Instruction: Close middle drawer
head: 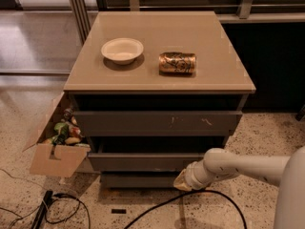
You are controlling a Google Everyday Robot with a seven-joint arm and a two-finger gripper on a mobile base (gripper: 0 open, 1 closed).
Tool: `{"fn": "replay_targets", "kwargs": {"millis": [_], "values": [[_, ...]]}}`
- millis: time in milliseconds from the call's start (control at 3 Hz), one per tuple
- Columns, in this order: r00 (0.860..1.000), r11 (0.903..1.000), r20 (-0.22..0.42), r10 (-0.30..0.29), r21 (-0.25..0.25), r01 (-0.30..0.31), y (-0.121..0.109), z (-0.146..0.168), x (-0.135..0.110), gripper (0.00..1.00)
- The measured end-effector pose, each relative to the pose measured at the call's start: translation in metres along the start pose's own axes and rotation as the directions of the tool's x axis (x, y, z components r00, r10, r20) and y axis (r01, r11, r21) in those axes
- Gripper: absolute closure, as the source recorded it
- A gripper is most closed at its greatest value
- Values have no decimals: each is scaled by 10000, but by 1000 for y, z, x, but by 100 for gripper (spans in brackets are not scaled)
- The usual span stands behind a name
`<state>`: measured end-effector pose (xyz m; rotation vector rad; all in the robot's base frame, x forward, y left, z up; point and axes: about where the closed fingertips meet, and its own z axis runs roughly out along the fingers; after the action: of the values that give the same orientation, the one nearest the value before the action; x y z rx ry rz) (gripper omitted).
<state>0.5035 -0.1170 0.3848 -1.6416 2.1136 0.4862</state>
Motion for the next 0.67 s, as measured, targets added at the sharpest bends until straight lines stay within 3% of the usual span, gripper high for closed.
{"fn": "replay_targets", "kwargs": {"millis": [333,667], "values": [[9989,9874,-380,284,1568,-221,-62,-2,0,100],[9982,9790,-455,381,2020,-281,-78,-3,1,88]]}}
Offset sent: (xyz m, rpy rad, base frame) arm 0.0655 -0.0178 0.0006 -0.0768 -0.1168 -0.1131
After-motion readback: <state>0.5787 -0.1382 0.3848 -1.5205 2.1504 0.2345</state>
